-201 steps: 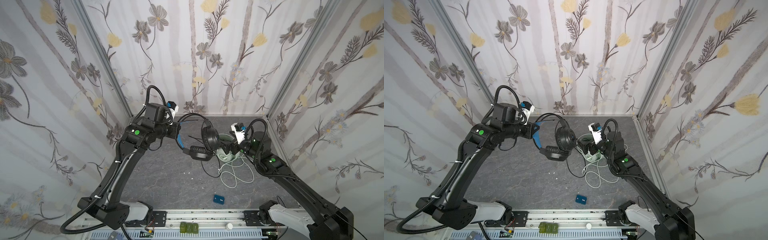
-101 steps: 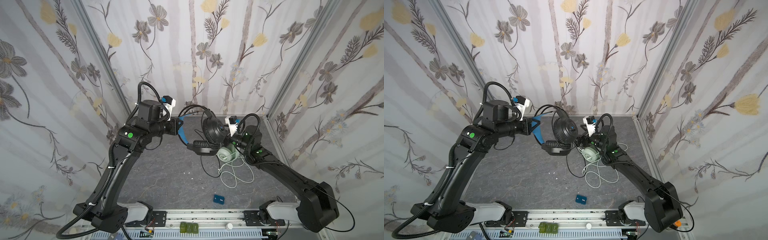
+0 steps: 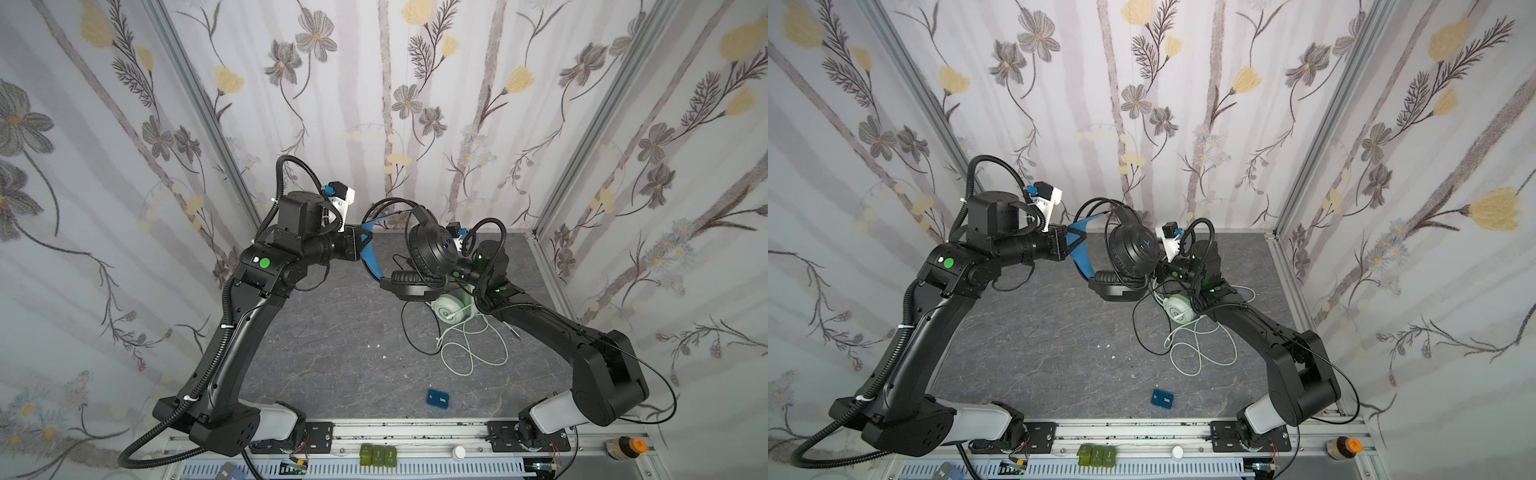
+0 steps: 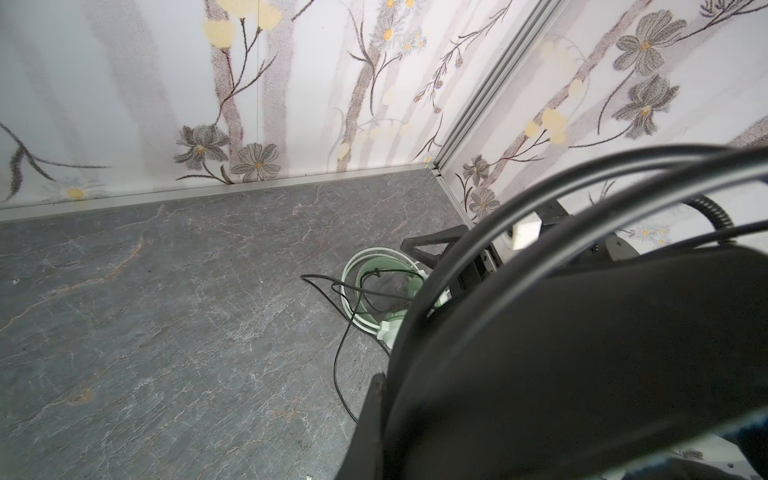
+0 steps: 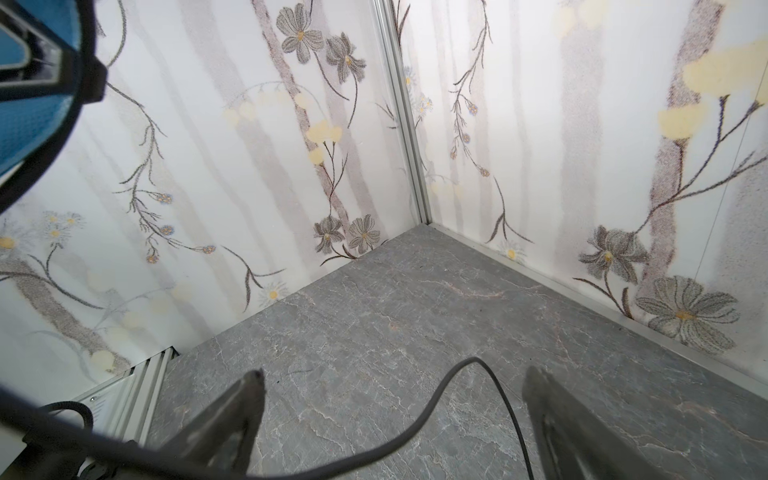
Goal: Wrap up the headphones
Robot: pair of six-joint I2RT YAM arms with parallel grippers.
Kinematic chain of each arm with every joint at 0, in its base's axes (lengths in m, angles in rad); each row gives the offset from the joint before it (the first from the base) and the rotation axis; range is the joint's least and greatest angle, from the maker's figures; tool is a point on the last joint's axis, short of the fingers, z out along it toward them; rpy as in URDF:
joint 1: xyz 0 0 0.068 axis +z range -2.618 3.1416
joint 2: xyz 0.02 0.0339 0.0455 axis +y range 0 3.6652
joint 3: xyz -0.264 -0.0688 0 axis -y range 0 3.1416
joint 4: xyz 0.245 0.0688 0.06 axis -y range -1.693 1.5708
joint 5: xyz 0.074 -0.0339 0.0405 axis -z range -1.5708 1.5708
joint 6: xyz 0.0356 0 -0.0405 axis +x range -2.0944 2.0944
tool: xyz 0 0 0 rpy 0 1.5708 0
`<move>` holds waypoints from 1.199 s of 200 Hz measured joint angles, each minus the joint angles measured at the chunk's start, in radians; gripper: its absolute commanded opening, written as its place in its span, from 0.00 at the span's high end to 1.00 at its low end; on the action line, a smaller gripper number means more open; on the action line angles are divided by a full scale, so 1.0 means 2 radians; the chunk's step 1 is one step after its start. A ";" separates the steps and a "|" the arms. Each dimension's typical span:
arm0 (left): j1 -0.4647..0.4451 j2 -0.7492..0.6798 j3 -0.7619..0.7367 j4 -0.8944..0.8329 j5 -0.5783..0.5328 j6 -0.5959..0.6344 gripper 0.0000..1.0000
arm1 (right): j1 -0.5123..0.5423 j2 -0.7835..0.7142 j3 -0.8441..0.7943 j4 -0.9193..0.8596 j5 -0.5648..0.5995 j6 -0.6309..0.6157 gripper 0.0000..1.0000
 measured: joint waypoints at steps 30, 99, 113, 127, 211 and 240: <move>0.000 0.002 0.000 0.004 0.003 -0.004 1.00 | 0.002 0.039 0.031 0.031 -0.006 0.024 0.16; 0.000 0.006 0.000 0.031 0.004 -0.033 1.00 | 0.008 0.117 0.065 0.093 -0.009 0.070 0.22; 0.000 0.006 -0.001 0.035 0.007 -0.040 1.00 | 0.011 0.132 0.071 0.102 -0.004 0.074 0.23; 0.000 0.006 -0.001 0.035 0.009 -0.043 1.00 | 0.012 0.147 0.075 0.111 -0.003 0.081 0.23; 0.008 0.005 -0.001 0.053 0.022 -0.075 1.00 | 0.029 0.201 0.119 0.128 0.017 0.090 0.39; 0.011 0.007 -0.001 0.060 0.026 -0.088 1.00 | 0.028 0.208 0.120 0.127 0.026 0.088 0.50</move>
